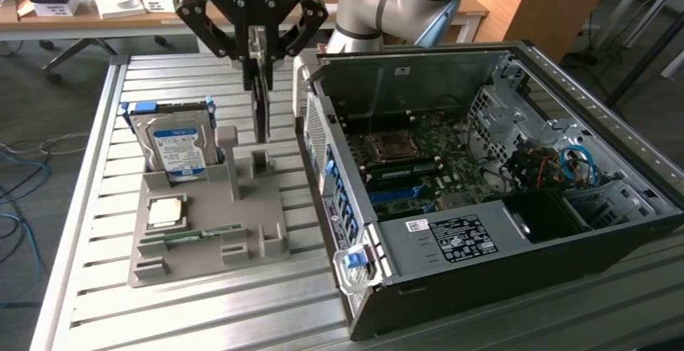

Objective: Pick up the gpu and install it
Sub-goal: 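Pick up the gpu and move the gpu toward the slot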

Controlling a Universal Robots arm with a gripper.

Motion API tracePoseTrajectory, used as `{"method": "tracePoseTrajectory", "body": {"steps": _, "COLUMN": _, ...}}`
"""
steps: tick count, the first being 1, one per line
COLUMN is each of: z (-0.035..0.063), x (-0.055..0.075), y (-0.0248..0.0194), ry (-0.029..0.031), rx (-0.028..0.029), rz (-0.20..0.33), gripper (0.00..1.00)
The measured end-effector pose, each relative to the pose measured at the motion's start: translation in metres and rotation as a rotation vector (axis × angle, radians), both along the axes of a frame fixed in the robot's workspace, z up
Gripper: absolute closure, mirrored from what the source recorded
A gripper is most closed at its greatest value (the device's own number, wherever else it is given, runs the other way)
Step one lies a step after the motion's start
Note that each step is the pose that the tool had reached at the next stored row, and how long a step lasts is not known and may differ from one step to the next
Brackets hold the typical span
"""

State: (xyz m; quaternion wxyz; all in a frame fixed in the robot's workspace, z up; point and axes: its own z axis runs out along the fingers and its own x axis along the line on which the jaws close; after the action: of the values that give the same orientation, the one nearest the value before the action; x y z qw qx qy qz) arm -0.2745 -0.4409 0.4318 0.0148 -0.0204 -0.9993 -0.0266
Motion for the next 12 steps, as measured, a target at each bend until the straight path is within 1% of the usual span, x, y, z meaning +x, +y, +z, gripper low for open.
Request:
{"method": "tracePoseTrajectory", "body": {"steps": 3, "z": 0.0115, "x": 0.000, "y": 0.0000, "ry": 0.0000, "rx": -0.0001, "rz": 0.000, "gripper": 0.74}}
{"method": "tracePoseTrajectory", "body": {"steps": 4, "z": 0.0138, "x": 0.000, "y": 0.0000, "ry": -0.0001, "rx": 0.0001, "rz": 0.000, "gripper": 0.74}}
{"method": "tracePoseTrajectory", "body": {"steps": 9, "z": 0.0142, "x": 0.000, "y": 0.0000, "ry": 0.0001, "rx": -0.0001, "rz": 0.000, "gripper": 0.74}}
{"method": "tracePoseTrajectory", "body": {"steps": 12, "z": 0.0141, "x": 0.006, "y": 0.0000, "ry": 0.0000, "rx": 0.0000, "rz": 0.000, "gripper": 0.74}}
